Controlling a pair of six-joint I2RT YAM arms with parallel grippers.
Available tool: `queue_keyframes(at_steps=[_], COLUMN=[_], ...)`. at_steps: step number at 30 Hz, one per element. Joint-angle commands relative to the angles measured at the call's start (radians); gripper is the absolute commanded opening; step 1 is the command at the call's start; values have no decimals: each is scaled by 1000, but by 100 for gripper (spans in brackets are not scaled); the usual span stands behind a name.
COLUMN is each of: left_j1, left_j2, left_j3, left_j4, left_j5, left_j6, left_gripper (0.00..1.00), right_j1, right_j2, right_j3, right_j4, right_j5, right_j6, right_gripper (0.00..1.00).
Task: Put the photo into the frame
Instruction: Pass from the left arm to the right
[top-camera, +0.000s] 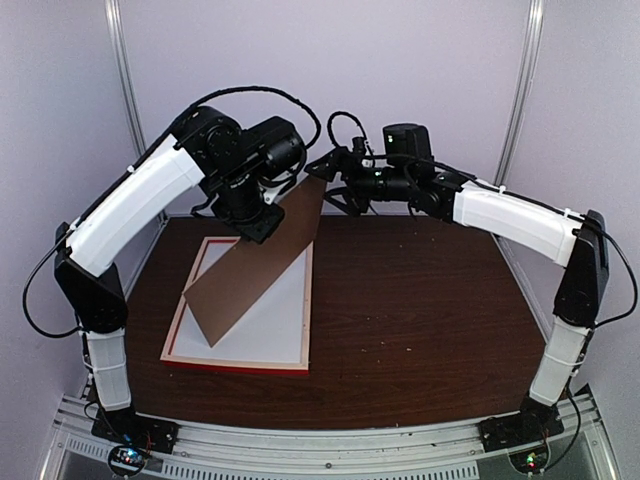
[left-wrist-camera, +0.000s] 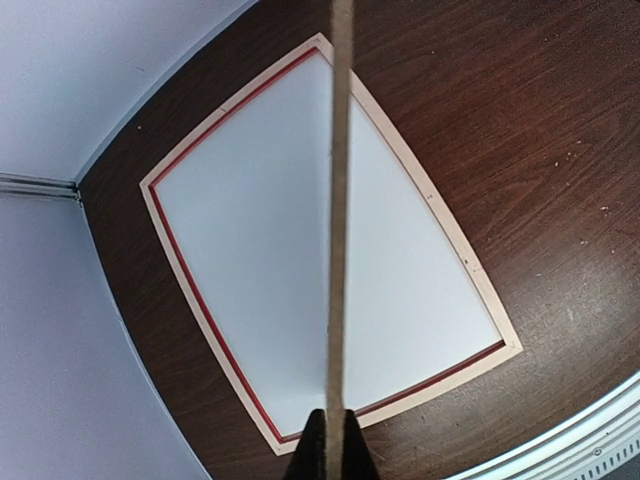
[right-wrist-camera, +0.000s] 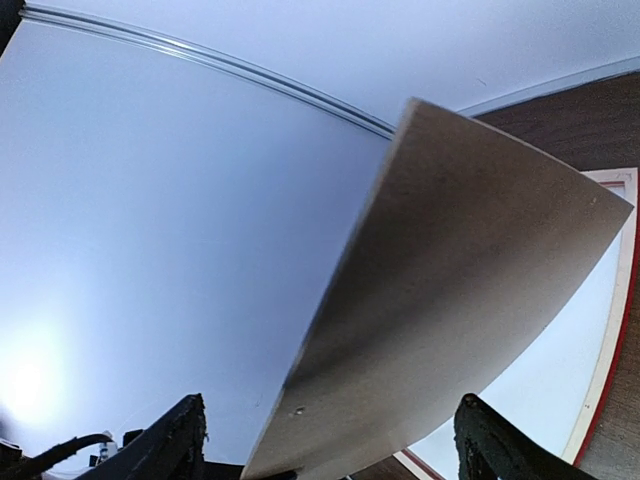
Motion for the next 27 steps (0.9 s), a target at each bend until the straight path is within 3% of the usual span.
queue_keyframes(at_steps=[1,17,22,27], left_j1=[-8,-11,-11,-13], left_j2=[13,17,16,7], left_j3=[-9,-41,-54,-68], left_j4=[35,113,136,166], left_j5=[36,128,165,204], left_j6=[-6,17,21,26], left_gripper=[0,18,18,19], right_j1=[13,45,47,51], right_j2=[11,35,21,12], right_j3=[47,85,75,56], right_j4=[-7,-178,-232,-266], right_j5=[28,125,172,210], right_j6=[8,-45,-84,-110], right_gripper=[85,78,73,60])
